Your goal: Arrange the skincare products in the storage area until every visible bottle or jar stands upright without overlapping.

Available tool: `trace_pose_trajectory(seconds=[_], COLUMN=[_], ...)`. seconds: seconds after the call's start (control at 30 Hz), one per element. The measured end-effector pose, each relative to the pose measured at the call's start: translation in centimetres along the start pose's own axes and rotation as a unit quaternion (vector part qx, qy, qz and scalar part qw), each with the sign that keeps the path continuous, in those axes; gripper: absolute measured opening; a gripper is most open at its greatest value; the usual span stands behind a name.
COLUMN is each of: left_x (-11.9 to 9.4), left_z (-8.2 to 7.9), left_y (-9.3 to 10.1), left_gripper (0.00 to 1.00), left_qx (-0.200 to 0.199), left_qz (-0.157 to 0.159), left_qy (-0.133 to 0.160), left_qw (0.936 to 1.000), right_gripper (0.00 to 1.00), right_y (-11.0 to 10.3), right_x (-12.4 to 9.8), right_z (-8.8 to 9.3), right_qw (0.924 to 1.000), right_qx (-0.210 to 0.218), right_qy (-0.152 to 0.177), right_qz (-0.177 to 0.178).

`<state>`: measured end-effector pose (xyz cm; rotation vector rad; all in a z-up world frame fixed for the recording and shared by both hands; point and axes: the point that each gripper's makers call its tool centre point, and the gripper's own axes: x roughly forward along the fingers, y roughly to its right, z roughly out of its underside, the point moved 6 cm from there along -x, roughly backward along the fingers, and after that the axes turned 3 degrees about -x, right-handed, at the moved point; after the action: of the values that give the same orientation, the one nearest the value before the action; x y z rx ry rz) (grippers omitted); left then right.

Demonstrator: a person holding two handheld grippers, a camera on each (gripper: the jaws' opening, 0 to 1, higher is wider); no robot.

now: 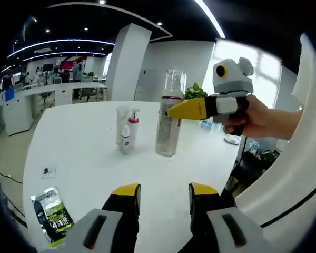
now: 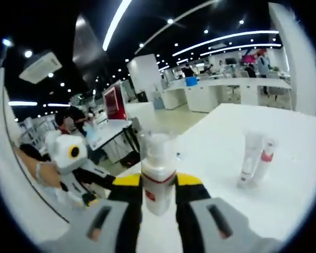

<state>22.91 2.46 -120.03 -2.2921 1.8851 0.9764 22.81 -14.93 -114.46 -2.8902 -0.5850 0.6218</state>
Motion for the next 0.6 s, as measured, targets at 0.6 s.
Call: trace_pose_trajectory(seconds=[0.6], left_x=[-3.8], left_z=[3.5], left_y=[0.7], left_gripper=[0.37], left_qx=[-0.066], left_qz=[-0.070], left_qy=[-0.004], left_qw=[0.9954], right_gripper=[0.21], right_y=[13.6], right_x=[2.0], right_z=[7.5], right_qw=[0.9898], right_qx=[-0.008], right_qy=[-0.016], right_qz=[0.141])
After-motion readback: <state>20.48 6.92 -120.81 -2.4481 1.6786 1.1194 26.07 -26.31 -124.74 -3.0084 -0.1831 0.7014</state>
